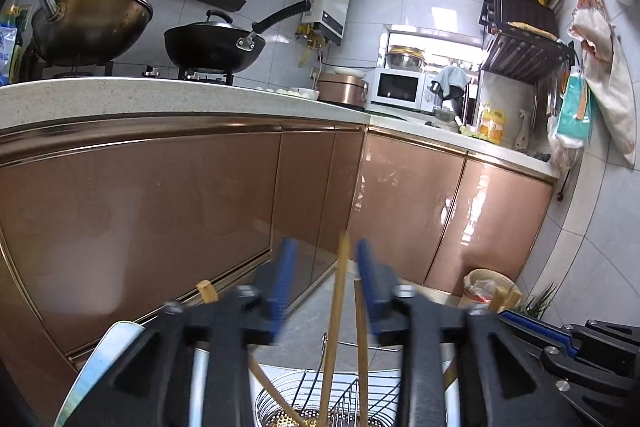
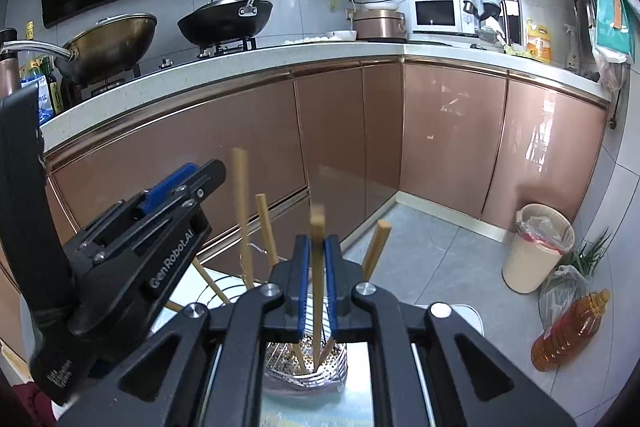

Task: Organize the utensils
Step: 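Lower both chopsticks into the wire holder and open both grippers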

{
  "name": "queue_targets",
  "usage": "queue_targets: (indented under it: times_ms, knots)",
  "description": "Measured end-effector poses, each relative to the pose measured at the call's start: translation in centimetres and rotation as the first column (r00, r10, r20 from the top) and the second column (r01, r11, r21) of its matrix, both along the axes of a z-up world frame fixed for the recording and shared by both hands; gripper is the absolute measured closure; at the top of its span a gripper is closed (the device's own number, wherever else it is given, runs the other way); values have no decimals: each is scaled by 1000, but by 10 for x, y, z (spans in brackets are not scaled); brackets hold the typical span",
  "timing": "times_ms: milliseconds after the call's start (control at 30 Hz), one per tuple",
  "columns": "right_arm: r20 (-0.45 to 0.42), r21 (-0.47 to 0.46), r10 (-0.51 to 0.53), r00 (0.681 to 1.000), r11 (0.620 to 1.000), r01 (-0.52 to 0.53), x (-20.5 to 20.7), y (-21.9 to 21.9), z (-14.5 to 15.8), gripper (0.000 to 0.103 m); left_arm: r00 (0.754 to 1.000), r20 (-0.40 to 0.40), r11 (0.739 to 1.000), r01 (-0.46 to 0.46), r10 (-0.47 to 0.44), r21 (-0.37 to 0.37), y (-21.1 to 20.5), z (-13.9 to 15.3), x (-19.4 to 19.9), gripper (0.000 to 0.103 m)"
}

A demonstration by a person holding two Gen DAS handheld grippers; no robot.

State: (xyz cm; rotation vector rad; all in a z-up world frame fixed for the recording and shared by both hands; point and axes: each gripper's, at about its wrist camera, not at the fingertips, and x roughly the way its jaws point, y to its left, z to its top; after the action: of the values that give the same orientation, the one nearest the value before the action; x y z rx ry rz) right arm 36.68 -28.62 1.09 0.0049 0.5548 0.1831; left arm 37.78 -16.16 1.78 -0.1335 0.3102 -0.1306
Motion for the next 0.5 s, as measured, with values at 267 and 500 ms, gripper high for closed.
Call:
queue_targets:
  times_ms: [267, 500]
  knots:
    - [14, 1, -30, 999, 1000, 30, -32, -2, 22, 95, 999, 51, 999, 17, -19, 33, 24, 43, -48, 47]
    - [39, 1, -35, 999, 999, 35, -80, 2, 49, 95, 1000, -4, 998, 13, -12, 59, 65, 75, -92, 36]
